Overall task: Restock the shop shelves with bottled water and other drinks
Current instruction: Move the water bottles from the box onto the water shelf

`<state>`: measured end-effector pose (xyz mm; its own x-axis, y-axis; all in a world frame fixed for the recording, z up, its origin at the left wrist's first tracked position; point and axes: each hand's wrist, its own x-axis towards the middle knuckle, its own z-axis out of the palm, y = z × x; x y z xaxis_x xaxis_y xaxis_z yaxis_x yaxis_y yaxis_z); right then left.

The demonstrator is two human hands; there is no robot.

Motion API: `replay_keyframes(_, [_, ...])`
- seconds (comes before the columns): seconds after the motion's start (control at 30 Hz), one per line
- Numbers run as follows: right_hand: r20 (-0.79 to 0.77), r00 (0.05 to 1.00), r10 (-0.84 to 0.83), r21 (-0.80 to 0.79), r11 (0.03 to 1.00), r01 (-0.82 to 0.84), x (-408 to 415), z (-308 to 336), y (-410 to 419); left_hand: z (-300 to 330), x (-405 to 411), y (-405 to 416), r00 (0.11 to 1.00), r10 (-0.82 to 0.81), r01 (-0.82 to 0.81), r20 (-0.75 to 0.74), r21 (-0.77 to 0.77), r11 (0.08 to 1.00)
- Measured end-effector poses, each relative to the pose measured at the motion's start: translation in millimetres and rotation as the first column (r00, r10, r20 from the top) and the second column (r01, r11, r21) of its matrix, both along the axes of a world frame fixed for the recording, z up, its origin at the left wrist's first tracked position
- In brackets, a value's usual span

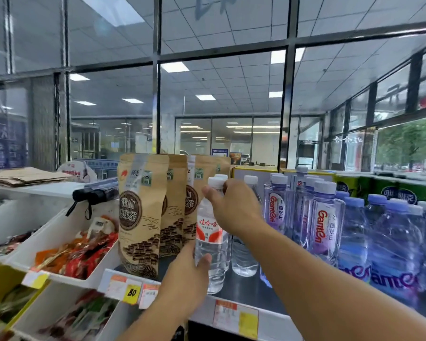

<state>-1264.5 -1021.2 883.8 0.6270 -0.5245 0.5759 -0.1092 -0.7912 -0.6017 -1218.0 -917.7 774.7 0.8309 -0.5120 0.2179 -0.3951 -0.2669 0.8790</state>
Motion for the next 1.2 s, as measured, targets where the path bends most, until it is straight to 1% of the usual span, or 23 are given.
replay_keyframes(0.23, [0.047,0.999,-0.009,0.021,1.000,0.008,8.3,-8.4,4.4,0.0,0.6,-3.3,0.999,-0.007,0.007,-0.052,0.006,1.000])
replay_keyframes(0.37, [0.032,0.999,-0.024,0.025,0.999,0.024,5.7,-7.4,5.7,-3.1,-1.3,3.5,0.995,-0.026,0.024,-0.092,-0.017,1.000])
replay_keyframes(0.53, [0.019,0.999,-0.048,0.016,0.999,0.048,1.7,-8.2,12.9,10.5,-14.5,26.6,0.997,-0.050,0.052,-0.054,0.028,0.998])
replay_keyframes(0.7, [0.003,0.997,-0.077,0.027,0.997,0.076,-5.4,-8.9,28.1,23.0,-25.4,65.5,1.000,-0.016,0.015,0.016,0.075,0.997])
replay_keyframes(0.8, [0.054,0.995,-0.089,0.039,0.995,0.087,-16.9,-14.3,43.1,29.0,-35.9,93.4,0.999,-0.012,0.009,0.044,0.069,0.998])
replay_keyframes(0.9, [0.118,0.988,-0.096,0.006,0.995,0.096,-30.8,-22.1,69.2,30.6,-45.1,121.6,0.996,0.026,-0.031,0.083,0.059,0.998])
replay_keyframes(1.03, [0.140,0.990,-0.013,-0.050,0.999,0.021,-42.7,-38.6,117.2,25.8,-61.9,167.5,0.985,0.070,-0.083,0.155,0.080,0.993])
replay_keyframes(1.1, [0.091,0.992,0.083,-0.086,0.993,-0.075,-43.7,-55.0,145.1,17.7,-71.2,196.2,0.989,0.037,-0.056,0.146,0.124,0.991])
replay_keyframes(1.13, [0.031,0.990,0.138,-0.101,0.986,-0.134,-43.2,-66.1,160.0,10.9,-73.7,211.4,0.993,0.014,-0.032,0.117,0.152,0.988])
replay_keyframes(1.2, [-0.173,0.956,0.237,-0.123,0.958,-0.260,-42.4,-93.7,192.1,-9.0,-77.0,242.8,1.000,-0.022,0.016,0.018,0.262,0.965])
